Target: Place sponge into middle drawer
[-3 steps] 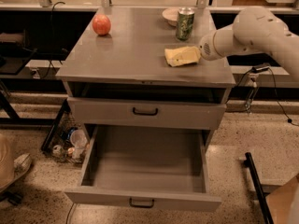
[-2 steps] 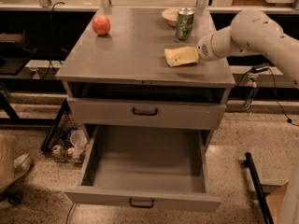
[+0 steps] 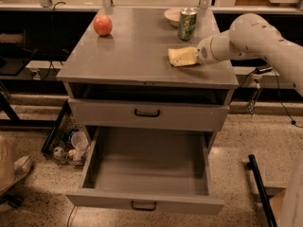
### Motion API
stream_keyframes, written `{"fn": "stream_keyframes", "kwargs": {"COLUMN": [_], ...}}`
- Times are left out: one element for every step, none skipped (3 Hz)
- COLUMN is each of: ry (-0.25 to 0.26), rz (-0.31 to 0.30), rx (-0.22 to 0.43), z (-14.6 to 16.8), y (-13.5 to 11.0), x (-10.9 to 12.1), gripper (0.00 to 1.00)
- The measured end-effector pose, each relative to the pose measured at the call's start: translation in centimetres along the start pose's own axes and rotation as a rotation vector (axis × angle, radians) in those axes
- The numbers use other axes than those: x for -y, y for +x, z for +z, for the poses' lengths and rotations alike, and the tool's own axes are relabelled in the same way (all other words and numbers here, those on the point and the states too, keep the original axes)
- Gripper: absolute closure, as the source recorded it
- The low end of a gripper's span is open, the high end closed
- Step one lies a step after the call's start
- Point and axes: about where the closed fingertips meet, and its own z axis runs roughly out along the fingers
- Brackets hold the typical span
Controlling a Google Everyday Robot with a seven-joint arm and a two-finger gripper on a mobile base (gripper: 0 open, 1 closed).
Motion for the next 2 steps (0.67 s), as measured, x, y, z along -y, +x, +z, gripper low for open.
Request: {"fn": "stream_keyframes", "kwargs": {"ry": [-0.008,-0.041], "rz": [-0.017,-0.067], "rx": [0.034,0.094], "z": [-1.8,-6.3], "y": [-0.6,-1.9], "x": [-0.8,-2.8], "gripper": [0.73,0.96]}}
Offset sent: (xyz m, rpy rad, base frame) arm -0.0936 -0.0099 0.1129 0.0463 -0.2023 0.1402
